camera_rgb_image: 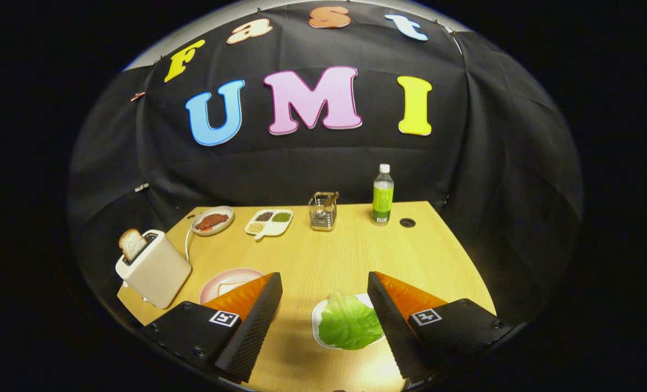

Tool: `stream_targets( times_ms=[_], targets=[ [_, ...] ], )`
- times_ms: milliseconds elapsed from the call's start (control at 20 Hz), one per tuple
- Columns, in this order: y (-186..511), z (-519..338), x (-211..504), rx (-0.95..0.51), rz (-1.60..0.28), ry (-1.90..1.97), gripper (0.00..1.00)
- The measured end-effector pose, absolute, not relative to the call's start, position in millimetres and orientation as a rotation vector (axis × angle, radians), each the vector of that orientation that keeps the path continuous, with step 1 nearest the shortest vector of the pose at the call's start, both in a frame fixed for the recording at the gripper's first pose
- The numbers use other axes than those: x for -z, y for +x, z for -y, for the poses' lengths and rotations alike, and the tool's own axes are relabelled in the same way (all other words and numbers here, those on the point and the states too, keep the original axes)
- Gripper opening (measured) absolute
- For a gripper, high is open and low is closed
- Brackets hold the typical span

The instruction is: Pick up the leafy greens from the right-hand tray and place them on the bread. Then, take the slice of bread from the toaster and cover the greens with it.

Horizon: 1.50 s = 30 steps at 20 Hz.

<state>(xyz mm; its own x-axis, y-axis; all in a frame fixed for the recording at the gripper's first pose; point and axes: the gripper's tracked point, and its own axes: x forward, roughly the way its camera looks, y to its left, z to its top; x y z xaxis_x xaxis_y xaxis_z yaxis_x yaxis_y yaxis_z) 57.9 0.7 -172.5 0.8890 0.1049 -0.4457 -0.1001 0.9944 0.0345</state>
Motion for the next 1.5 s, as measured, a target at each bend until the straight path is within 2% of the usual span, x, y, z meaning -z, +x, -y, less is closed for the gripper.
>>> stream_targets(
  times_ms=[600, 1050, 1250, 1350, 1400, 1500],
  targets=[
    [75, 30, 318, -0.150, -0.790, -0.112, 0.98],
    [94, 44, 362, -0.137, -0.872, -0.106, 0.98],
    [94, 43, 362, -0.150, -0.867, -0.103, 0.96],
    [95, 43, 363, -0.146, -0.872, -0.097, 0.93],
    [94, 43, 364, -0.143, -0.877, -0.096, 0.85],
    [94, 44, 364, -0.132, -0.887, -0.085, 0.59]
  ],
)
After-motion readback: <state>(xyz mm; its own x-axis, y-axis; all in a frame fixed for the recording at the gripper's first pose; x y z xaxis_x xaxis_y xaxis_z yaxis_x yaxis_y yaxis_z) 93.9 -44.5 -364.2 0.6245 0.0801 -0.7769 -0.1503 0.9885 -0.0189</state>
